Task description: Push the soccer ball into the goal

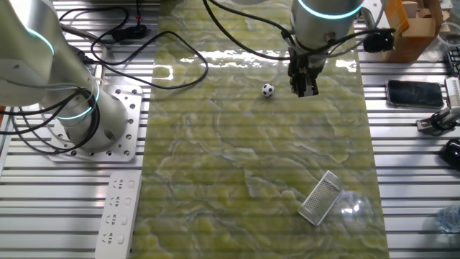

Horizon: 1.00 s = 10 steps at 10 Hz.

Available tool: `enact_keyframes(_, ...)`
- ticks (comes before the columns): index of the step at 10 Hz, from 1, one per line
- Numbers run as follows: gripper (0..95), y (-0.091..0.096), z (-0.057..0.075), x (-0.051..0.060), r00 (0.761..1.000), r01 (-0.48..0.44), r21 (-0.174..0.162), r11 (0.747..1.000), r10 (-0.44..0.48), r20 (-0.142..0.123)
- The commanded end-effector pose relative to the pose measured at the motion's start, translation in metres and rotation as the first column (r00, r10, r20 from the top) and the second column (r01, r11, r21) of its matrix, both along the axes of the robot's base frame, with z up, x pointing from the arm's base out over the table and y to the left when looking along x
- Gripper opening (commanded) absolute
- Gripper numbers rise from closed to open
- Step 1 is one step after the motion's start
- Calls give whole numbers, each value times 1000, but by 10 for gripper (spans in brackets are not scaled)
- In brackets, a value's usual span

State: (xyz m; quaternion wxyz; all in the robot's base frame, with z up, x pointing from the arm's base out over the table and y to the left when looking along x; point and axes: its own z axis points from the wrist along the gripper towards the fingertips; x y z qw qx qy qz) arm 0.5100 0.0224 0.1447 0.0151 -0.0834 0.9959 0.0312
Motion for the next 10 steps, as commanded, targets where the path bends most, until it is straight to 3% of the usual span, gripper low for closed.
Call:
enact_keyframes(1,0,0,-1,1,1000,-25,-10,1000,25,-9)
enact_keyframes(5,0,0,-1,1,1000,0,-8,1000,0,-12)
enact_keyframes(6,0,2,1,5,999,39,13,999,-39,-7)
enact_keyframes(10,0,20,25,35,992,115,12,993,-114,-49)
